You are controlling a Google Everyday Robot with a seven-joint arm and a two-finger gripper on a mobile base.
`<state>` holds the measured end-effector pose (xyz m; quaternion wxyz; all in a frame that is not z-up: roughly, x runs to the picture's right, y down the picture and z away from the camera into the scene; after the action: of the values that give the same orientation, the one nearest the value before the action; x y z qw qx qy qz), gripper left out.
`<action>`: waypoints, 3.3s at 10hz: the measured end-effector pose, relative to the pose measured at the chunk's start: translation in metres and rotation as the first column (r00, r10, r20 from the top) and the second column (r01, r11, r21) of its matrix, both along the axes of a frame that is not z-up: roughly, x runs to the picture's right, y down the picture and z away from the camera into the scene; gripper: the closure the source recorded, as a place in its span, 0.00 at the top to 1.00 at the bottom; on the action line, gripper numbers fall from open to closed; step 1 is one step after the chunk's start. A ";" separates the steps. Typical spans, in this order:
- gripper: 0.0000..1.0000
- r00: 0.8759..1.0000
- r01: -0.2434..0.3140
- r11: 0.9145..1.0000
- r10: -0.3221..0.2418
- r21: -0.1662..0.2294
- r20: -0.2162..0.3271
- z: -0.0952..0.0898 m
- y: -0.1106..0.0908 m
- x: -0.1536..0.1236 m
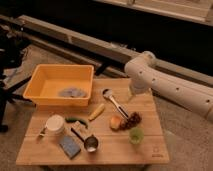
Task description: Place banana in metal cup
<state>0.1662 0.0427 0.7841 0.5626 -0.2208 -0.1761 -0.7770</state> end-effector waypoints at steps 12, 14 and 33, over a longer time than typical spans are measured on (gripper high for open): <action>0.80 0.980 0.100 0.987 -0.076 -0.122 0.184 0.047 0.087 -0.202; 0.80 0.975 0.111 0.985 -0.081 -0.135 0.207 0.051 0.089 -0.211; 0.00 0.985 0.029 0.988 -0.003 -0.150 0.170 0.114 0.080 -0.206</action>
<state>-0.0398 0.1226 0.8981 0.5208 -0.1977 -0.2801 -0.7818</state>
